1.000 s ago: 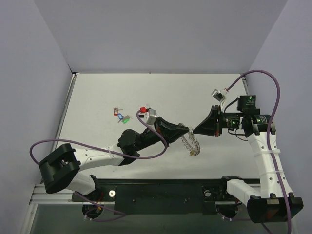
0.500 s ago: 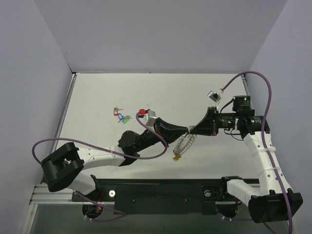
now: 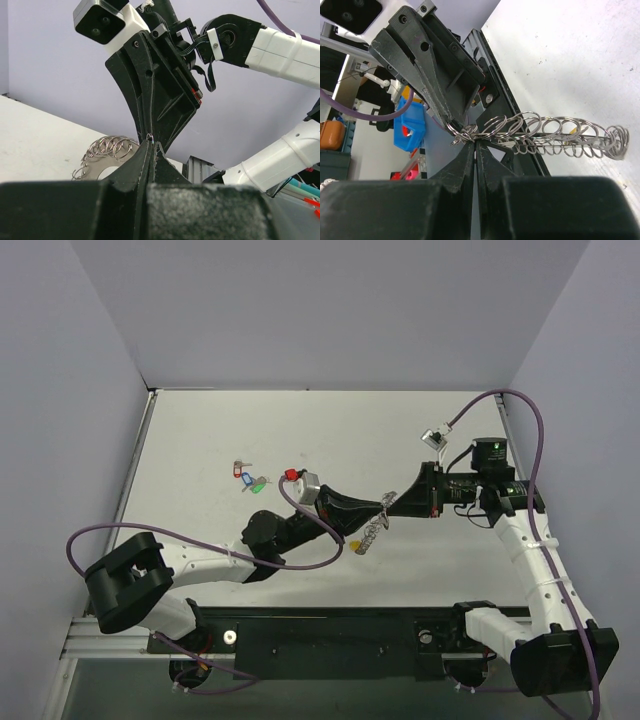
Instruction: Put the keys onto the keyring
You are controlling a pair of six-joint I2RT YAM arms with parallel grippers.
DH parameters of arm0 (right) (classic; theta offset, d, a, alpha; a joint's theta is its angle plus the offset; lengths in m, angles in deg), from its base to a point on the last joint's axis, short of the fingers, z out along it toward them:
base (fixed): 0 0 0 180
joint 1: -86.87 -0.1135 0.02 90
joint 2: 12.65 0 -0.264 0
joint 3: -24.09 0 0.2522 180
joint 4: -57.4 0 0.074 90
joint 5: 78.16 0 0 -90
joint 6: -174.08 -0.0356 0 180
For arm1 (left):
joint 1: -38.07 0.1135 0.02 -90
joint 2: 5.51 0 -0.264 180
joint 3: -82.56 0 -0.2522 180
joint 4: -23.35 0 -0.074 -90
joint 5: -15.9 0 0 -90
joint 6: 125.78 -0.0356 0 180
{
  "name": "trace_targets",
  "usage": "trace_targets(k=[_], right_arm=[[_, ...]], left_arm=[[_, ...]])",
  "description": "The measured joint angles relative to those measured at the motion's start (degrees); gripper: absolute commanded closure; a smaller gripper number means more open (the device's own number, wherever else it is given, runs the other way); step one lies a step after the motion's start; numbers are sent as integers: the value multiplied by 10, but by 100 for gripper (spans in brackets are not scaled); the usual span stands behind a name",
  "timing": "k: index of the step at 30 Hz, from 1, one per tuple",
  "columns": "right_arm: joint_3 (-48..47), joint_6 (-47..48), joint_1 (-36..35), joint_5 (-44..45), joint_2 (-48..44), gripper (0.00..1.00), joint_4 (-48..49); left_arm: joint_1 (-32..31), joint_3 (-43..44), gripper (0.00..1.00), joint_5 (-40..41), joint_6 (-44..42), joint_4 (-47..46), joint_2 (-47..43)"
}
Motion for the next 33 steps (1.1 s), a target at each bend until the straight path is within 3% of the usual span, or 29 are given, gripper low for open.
trace_targets(k=[12,33], right_arm=[[29,-80,-1,0,3,100,68],[29,-57,-4,13,21,100,61]], left_arm=[[2,-12,100,6,-39,0,-5],[-1,-35,100,29,-44,0,-11]])
